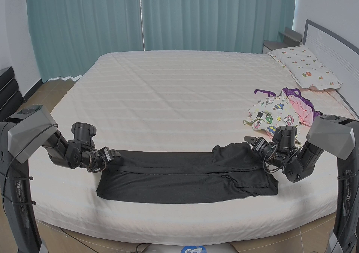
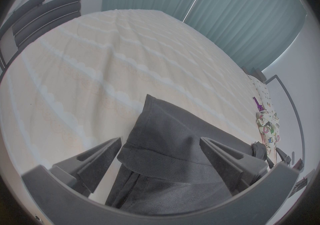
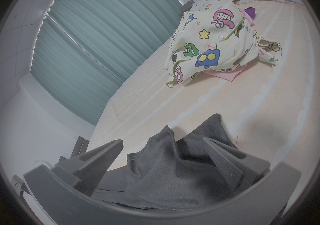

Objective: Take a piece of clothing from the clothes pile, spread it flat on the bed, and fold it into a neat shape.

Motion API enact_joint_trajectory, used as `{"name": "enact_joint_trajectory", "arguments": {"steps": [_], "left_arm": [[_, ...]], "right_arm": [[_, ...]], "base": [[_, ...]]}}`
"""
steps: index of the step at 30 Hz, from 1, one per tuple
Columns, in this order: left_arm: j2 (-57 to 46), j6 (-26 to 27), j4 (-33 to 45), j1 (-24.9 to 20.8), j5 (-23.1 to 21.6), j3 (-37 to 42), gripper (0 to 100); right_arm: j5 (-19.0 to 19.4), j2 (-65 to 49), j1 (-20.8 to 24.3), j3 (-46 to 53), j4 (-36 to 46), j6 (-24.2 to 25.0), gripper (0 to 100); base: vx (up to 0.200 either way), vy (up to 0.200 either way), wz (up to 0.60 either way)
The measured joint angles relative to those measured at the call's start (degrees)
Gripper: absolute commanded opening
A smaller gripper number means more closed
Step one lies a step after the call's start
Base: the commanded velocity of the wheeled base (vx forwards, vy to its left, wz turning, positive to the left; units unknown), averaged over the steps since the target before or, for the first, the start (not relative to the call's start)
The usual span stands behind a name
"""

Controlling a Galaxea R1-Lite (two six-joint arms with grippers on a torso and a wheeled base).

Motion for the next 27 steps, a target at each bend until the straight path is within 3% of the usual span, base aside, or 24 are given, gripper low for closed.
{"name": "enact_joint_trajectory", "arguments": {"steps": [12,22,27], "left_arm": [[1.2,0.2,-0.4,0.2,-6.3,-0.4,100],[2.0,6.5,-0.5,0.4,-6.5,-0.1,100],[2.1,7.0,-0.7,1.1,-6.8,0.0,100]], "right_arm": [[0.0,-0.3,0.0,0.3,0.0,0.0,100],[0.1,-0.3,0.0,0.3,0.0,0.0,100],[0.1,-0.3,0.2,0.3,0.1,0.0,100]], "base": [[0.0,0.0,0.0],[0.0,0.0,0.0],[0.0,0.0,0.0]]}}
